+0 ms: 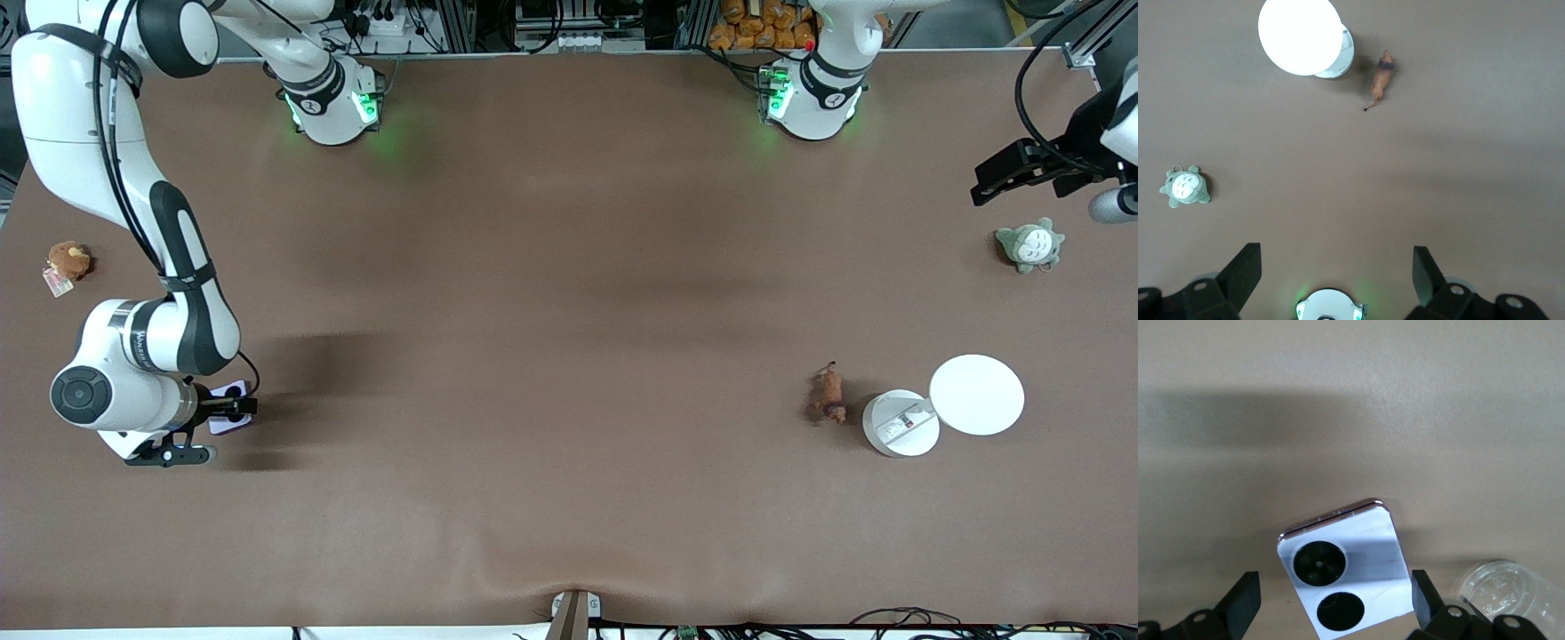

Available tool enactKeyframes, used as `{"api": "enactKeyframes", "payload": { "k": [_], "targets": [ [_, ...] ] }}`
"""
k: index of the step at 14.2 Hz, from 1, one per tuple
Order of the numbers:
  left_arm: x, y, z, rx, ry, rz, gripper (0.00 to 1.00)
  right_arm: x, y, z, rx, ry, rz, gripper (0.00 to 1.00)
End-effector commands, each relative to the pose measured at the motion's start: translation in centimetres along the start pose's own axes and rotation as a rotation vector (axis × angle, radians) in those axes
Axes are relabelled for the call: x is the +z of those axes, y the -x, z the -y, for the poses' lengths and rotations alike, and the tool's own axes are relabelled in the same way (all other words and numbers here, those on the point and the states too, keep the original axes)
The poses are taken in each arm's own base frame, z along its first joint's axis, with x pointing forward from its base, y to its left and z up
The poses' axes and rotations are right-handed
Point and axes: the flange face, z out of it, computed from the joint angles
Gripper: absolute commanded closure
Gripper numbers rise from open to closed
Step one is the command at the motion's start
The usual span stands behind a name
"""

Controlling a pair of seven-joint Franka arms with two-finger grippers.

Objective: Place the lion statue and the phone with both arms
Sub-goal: 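Lower the phone beside the glass cup and open the right gripper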

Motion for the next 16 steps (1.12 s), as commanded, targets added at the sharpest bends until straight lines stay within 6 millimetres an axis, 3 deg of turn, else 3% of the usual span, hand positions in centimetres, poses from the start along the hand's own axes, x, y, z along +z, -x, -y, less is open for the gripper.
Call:
{"api": "enactKeyframes", "payload": {
  "k": [1, 5, 10, 13, 16],
  "targets": [
    [0.2, 0.4, 0.1, 0.022, 0.014, 0.022, 0.0, -3.1, 0.1, 0.5, -0.02, -0.004, -0.002, 0.0],
    [0.2, 0.5, 0.0, 0.036, -0.028, 0.007, 0.0, -14.0, 2.3, 2.7, -0.027, -0.048, -0.011, 0.0],
    [-0.1, 0.3, 0.6, 0.055, -0.024, -0.006, 0.0, -27.8, 8.3, 4.1, -0.038, -0.108, -0.052, 0.0],
    [-0.2, 0.2, 0.7, 0.055, -0.025, -0.013, 0.0, -34.2, 12.3, 5.6, -0.055, -0.104, -0.082, 0.0],
    [-0.4, 0.2, 0.8, 0.056, -0.027, -0.02, 0.0, -38.9, 16.8, 6.7, -0.03, -0.161, -0.055, 0.0]
  ]
}}
